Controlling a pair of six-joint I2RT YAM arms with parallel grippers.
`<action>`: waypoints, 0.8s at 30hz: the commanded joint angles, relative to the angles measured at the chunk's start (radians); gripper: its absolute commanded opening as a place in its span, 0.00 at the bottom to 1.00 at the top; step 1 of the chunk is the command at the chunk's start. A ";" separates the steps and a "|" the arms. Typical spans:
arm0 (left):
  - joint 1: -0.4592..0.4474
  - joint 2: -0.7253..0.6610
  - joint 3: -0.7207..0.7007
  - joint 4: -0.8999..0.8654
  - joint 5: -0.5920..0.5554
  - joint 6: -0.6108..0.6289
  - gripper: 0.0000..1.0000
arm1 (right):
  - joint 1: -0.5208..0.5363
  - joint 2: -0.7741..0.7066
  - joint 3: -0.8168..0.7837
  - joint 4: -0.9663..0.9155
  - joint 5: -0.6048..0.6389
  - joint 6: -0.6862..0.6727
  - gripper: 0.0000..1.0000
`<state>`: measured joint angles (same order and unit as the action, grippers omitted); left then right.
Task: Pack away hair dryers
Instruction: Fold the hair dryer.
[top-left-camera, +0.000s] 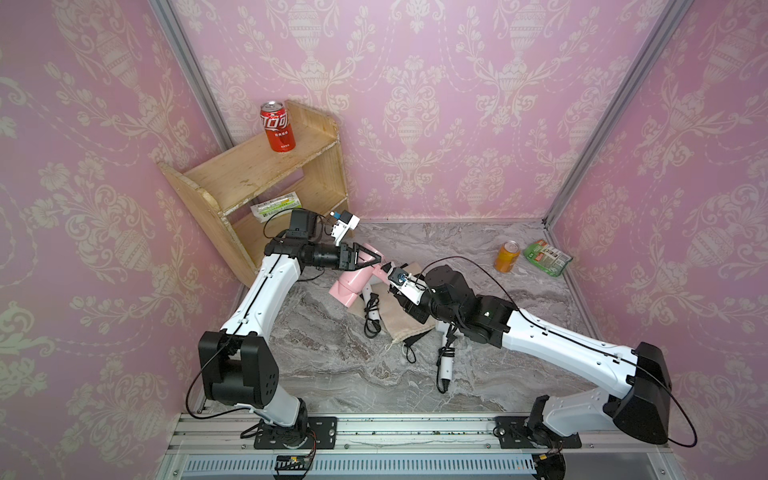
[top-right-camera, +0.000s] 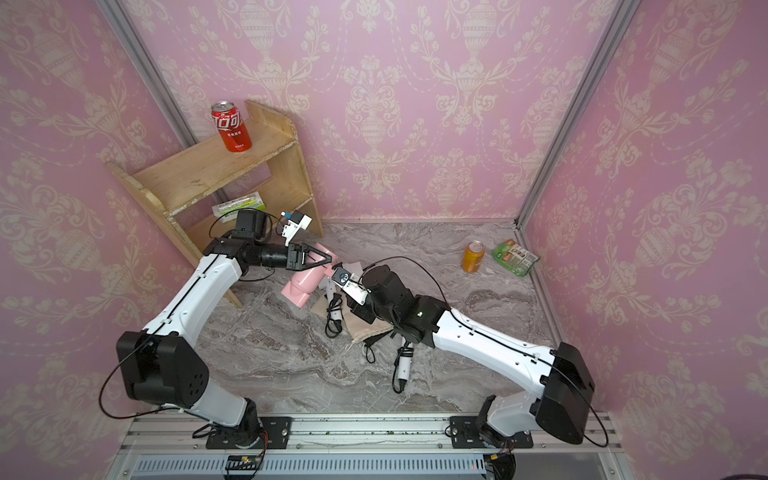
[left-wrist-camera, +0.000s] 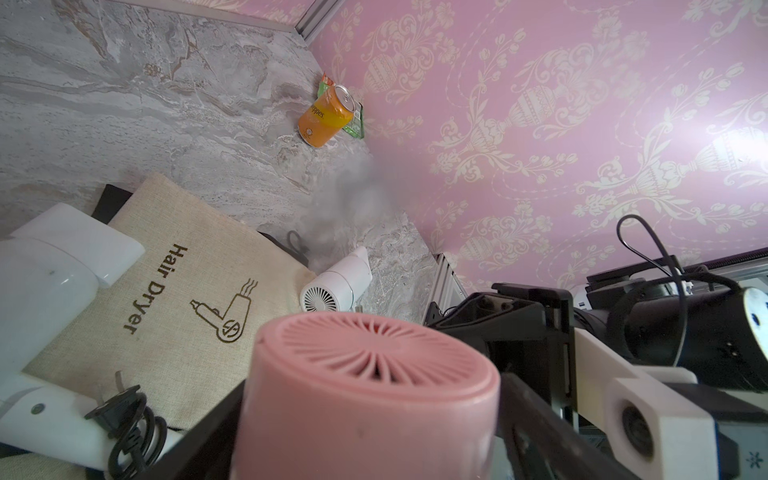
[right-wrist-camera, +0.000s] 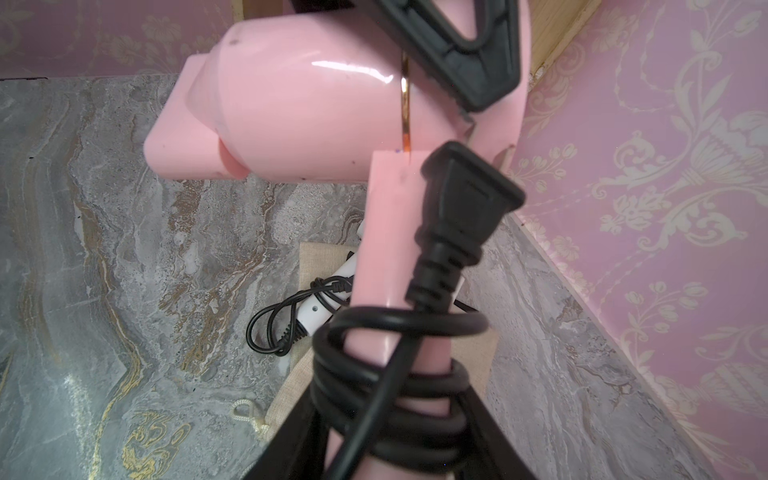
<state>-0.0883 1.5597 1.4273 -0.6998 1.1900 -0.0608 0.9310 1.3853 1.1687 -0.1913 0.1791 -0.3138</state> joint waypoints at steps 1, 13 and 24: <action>-0.014 -0.010 0.024 -0.029 0.055 0.018 0.85 | -0.007 -0.020 0.070 0.131 -0.014 -0.016 0.29; -0.013 -0.075 -0.072 0.332 0.100 -0.295 0.38 | -0.030 0.025 0.107 0.154 0.004 -0.015 0.29; -0.014 -0.150 -0.209 0.814 -0.085 -0.693 0.24 | -0.039 0.110 0.187 0.175 0.104 0.183 0.30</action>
<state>-0.0807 1.4799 1.2236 0.0029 1.1637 -0.5674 0.8768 1.4536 1.2942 -0.1688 0.2634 -0.2863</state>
